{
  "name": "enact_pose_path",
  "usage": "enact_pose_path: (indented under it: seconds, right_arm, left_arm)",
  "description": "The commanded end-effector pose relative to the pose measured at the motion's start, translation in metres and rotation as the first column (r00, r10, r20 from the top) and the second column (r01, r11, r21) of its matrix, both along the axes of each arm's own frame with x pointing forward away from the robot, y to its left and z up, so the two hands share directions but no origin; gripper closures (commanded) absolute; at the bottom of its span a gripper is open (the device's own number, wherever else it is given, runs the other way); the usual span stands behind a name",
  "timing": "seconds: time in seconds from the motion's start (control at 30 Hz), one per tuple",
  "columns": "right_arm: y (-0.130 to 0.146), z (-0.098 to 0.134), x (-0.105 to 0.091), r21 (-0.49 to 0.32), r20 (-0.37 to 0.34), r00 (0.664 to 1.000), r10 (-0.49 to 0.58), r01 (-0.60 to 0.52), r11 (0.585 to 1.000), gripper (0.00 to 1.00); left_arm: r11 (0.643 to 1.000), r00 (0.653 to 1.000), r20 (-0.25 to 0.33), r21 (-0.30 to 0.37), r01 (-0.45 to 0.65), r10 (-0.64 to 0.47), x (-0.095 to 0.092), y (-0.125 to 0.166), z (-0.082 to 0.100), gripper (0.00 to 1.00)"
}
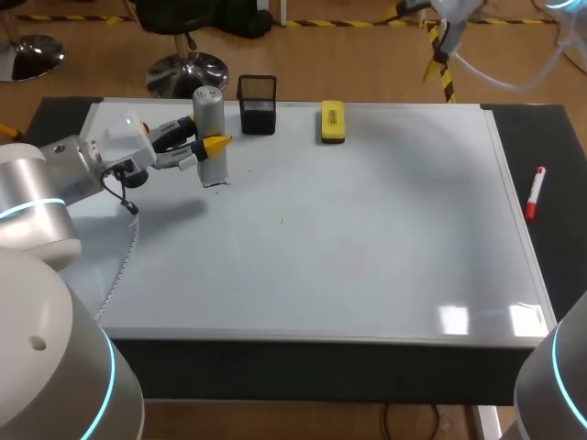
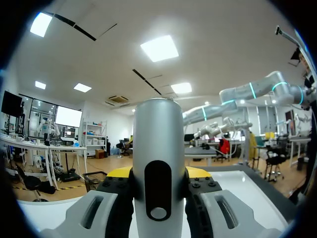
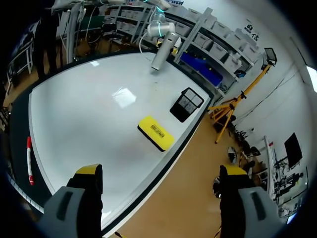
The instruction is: Pick up the inspection probe, press it on each red-marked spot on the whiteboard one by one, put down the probe, pick up the eraser, and wipe off all the red marks.
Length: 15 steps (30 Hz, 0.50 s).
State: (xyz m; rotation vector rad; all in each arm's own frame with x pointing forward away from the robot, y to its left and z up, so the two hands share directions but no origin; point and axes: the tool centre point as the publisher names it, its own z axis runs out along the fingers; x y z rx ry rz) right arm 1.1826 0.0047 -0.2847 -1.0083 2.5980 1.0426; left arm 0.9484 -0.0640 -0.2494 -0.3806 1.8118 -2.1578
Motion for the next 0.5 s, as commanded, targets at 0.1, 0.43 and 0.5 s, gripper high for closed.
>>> enact_pose_path:
  seconds: [0.1,0.43,0.5]
  right_arm:
    - [-0.009,0.004,-0.004,0.001,0.003,1.000,-0.005,0.005,1.000,0.00]
    - [-0.014,0.009,-0.016,0.002,-0.004,1.000,-0.015,0.015,1.000,0.00]
    - [-0.015,0.010,-0.019,-0.005,-0.006,1.000,-0.021,0.021,1.000,0.00]
  left_arm:
    - [1.000,1.000,0.002,-0.001,0.000,0.000,0.000,0.000,0.000,1.00]
    - [1.000,1.000,0.002,-0.001,0.000,0.000,0.000,0.000,0.000,1.00]
    - [1.000,1.000,0.002,-0.001,0.000,0.000,0.000,0.000,0.000,1.00]
